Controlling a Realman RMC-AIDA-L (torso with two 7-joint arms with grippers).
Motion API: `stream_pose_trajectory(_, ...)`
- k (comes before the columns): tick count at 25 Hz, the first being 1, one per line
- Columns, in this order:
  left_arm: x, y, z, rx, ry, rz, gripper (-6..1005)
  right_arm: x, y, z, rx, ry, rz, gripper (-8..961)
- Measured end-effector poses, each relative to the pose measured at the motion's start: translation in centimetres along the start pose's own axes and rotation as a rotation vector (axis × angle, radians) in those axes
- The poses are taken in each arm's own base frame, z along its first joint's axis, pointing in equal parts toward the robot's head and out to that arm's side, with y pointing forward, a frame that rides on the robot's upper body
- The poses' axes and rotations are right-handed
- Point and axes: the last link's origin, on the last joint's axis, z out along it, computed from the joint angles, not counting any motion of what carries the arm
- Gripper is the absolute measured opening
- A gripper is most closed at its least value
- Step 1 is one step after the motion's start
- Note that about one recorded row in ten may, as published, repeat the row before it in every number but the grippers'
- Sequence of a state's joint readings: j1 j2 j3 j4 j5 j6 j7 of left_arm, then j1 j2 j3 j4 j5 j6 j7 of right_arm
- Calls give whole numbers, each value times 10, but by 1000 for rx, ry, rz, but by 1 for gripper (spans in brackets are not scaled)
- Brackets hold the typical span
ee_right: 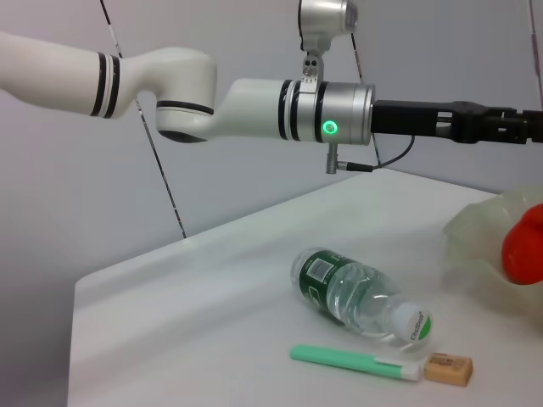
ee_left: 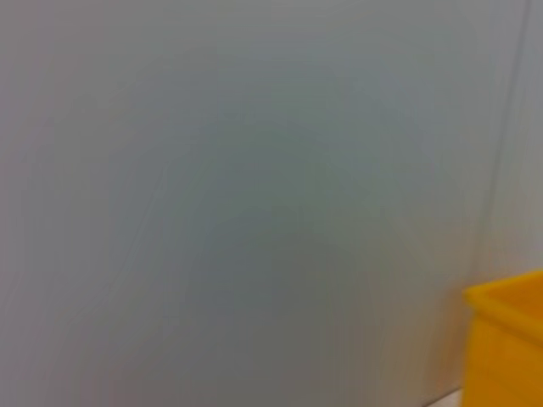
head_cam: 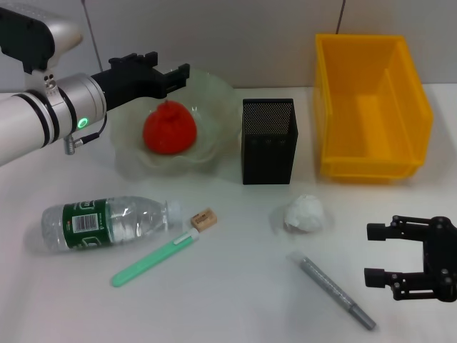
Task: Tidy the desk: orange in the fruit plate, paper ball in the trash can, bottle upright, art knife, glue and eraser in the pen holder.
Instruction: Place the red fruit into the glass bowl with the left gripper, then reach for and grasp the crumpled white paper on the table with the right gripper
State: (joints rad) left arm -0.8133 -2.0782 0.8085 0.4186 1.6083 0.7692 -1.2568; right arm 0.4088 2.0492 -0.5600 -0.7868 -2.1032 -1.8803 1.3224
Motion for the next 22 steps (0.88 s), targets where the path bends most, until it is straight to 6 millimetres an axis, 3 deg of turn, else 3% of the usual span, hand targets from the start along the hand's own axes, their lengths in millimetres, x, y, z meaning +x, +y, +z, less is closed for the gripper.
stream_pose_trajectory(5, 6, 11, -21, -161, 86, 14, 703, -4, -3, 0, 8, -1, 8, 788)
stream_pose_trajectory(9, 6, 31, -66, -400, 187, 55, 780, -17, -10, -4, 37, 25, 45, 787)
stream_pose_trajectory(16, -15, 56, -148, -712, 263, 78, 816, -61, -24, -10, 139, 212, 146, 787)
stream_pose_trajectory(22, -41, 64, -184, -812, 215, 42, 815, -103, -31, 11, 232, 489, 218, 788)
